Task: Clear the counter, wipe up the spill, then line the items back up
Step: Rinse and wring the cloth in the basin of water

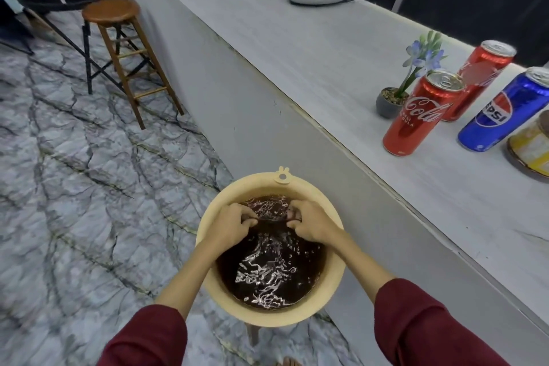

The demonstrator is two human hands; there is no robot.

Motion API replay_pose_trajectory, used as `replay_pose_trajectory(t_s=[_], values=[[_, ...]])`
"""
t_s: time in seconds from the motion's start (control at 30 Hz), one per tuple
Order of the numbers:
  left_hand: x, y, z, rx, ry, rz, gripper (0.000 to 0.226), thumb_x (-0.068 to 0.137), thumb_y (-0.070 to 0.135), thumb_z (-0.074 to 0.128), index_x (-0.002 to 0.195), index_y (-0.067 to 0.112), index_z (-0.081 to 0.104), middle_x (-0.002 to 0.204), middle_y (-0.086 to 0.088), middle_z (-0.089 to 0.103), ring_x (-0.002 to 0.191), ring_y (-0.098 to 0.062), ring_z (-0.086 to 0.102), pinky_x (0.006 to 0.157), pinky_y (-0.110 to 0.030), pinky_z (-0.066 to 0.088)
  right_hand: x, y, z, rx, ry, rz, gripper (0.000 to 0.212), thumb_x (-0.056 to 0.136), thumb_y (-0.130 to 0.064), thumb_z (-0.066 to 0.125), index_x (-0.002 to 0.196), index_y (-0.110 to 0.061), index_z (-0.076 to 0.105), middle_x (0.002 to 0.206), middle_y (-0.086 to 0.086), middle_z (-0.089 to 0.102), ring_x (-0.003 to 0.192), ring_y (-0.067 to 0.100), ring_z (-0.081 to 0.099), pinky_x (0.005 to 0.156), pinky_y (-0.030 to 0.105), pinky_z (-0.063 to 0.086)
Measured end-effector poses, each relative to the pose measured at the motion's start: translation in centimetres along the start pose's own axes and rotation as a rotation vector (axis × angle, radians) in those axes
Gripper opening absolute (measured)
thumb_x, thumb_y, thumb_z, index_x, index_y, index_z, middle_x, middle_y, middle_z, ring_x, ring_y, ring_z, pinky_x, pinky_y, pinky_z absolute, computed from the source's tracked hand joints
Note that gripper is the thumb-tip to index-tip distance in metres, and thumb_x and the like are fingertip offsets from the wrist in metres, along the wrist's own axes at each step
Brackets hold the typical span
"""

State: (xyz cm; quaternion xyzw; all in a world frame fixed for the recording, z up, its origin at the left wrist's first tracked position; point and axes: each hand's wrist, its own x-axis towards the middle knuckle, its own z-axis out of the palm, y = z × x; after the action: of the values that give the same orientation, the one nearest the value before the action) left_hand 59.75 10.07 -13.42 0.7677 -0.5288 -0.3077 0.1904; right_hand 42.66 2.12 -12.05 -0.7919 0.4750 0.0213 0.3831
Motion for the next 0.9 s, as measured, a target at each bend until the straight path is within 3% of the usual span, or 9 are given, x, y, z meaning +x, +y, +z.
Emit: replay_pose_trajectory(t_s=[0.07,0.13,0.33,0.4,0.5,0.57,0.67,0.77,0.9], values=[[-0.1,0.4,-0.9,0.012,0.027,0.050,0.019,0.089,0.018,0.057,0.101,0.011,0.070,0.091,0.001,0.064,0.079,-0.017,0.059,0.072,-0.024,0.043,-0.1,-0.6,-1.5,-0.046,0.004,-0.026,0.009,0.088,-0.013,0.057,0.085,-0.006,0.062,0.080,0.005,0.057,0.073,0.017,0.048,0.066,0.026,0.035],[-0.1,0.9,-2.0,-0.007,0.080,0.102,0.016,0.088,0.017,0.057,0.095,0.010,0.070,0.090,-0.003,0.068,0.082,-0.020,0.061,0.074,-0.026,0.043,-0.2,-1.2,-3.0,-0.032,0.019,-0.050,0.012,0.089,-0.016,0.057,0.079,-0.010,0.059,0.073,0.004,0.053,0.072,0.018,0.046,0.062,0.026,0.034],[0.0,1.2,-3.1,-0.154,0.076,0.137,0.012,0.088,0.012,0.056,0.079,0.019,0.057,0.062,0.011,0.050,0.059,-0.004,0.046,0.061,-0.019,0.036,-0.1,-0.8,-2.8,0.110,0.101,-0.108,0.025,0.090,-0.024,0.054,0.070,-0.015,0.043,0.065,-0.001,0.043,0.062,0.014,0.039,0.056,0.023,0.028],[0.0,0.4,-2.0,-0.138,0.056,0.129,0.021,0.088,0.013,0.054,0.074,0.028,0.051,0.066,0.005,0.053,0.065,-0.015,0.050,0.068,-0.031,0.041,0.0,-0.3,-1.5,0.108,0.102,-0.074,0.031,0.090,-0.026,0.055,0.064,-0.021,0.037,0.062,-0.005,0.041,0.059,0.008,0.038,0.055,0.023,0.028],[-0.5,-0.7,0.1,-0.092,0.024,0.057,0.014,0.089,0.015,0.054,0.079,0.024,0.052,0.077,-0.003,0.063,0.079,-0.023,0.058,0.080,-0.040,0.047,-0.1,0.4,0.9,0.073,0.065,-0.038,0.022,0.088,-0.025,0.057,0.070,-0.022,0.044,0.070,-0.003,0.051,0.067,0.011,0.047,0.061,0.025,0.036],[-0.9,-1.0,1.2,-0.072,-0.010,0.028,0.008,0.088,0.017,0.055,0.086,0.024,0.054,0.087,-0.003,0.068,0.085,-0.021,0.062,0.085,-0.043,0.048,-0.3,0.8,2.1,-0.040,0.001,-0.027,0.007,0.088,-0.022,0.056,0.093,-0.017,0.057,0.097,0.005,0.060,0.095,0.021,0.054,0.085,0.034,0.044],[-0.9,-1.1,2.4,0.049,-0.073,0.068,0.035,0.082,0.005,0.056,0.113,0.018,0.055,0.111,-0.003,0.063,0.105,-0.021,0.059,0.093,-0.038,0.047,-0.2,1.4,3.5,-0.294,-0.052,-0.026,0.040,0.084,-0.008,0.050,0.123,-0.006,0.053,0.131,0.013,0.048,0.125,0.031,0.038,0.106,0.043,0.035],[-0.6,-1.2,3.1,0.235,-0.056,0.041,0.050,0.076,-0.009,0.049,0.122,0.010,0.053,0.117,-0.008,0.055,0.114,-0.027,0.052,0.093,-0.039,0.047,0.0,1.5,4.0,-0.349,0.029,0.010,0.034,0.083,-0.005,0.048,0.115,-0.003,0.060,0.121,0.014,0.053,0.118,0.032,0.045,0.101,0.042,0.038],[-0.4,-1.4,2.7,0.253,-0.019,0.039,0.037,0.081,-0.002,0.049,0.114,0.009,0.061,0.115,-0.007,0.057,0.106,-0.027,0.055,0.088,-0.036,0.045,0.5,1.3,3.2,-0.206,0.101,-0.014,0.024,0.087,-0.015,0.051,0.102,-0.005,0.067,0.111,0.012,0.061,0.104,0.028,0.052,0.093,0.042,0.043]])
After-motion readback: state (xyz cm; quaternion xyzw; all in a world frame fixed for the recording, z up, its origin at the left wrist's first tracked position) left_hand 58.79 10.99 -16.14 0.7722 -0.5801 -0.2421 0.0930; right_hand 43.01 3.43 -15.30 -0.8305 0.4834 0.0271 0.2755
